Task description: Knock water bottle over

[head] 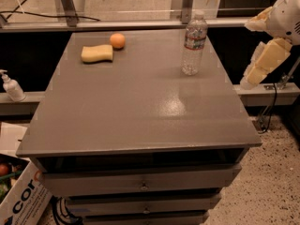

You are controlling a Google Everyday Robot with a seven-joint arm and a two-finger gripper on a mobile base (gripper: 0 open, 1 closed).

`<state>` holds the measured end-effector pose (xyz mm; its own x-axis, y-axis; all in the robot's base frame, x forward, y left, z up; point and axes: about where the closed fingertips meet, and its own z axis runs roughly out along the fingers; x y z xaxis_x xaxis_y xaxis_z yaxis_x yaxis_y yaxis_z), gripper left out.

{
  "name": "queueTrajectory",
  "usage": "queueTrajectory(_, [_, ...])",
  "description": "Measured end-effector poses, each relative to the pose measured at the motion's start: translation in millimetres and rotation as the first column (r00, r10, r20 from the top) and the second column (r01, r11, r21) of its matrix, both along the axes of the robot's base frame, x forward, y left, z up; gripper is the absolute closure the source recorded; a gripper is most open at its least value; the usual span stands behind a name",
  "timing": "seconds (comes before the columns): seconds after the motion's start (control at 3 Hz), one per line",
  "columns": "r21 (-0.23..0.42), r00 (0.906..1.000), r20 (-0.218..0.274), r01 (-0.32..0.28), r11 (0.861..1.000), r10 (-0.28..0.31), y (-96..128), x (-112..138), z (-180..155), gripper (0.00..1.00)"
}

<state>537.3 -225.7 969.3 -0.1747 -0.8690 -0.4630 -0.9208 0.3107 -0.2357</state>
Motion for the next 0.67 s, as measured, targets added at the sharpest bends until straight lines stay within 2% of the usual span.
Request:
queueTrajectory(0.33, [0.106, 1.0, 0.004, -0.003, 0.994, 0.002, 2.0, 35.6, -1.9, 0.0])
queueTrajectory(0.67, [0.211, 0.9998, 0.014, -0.018, 0.977, 0.016, 11.0, 62.6, 1.7, 0.0])
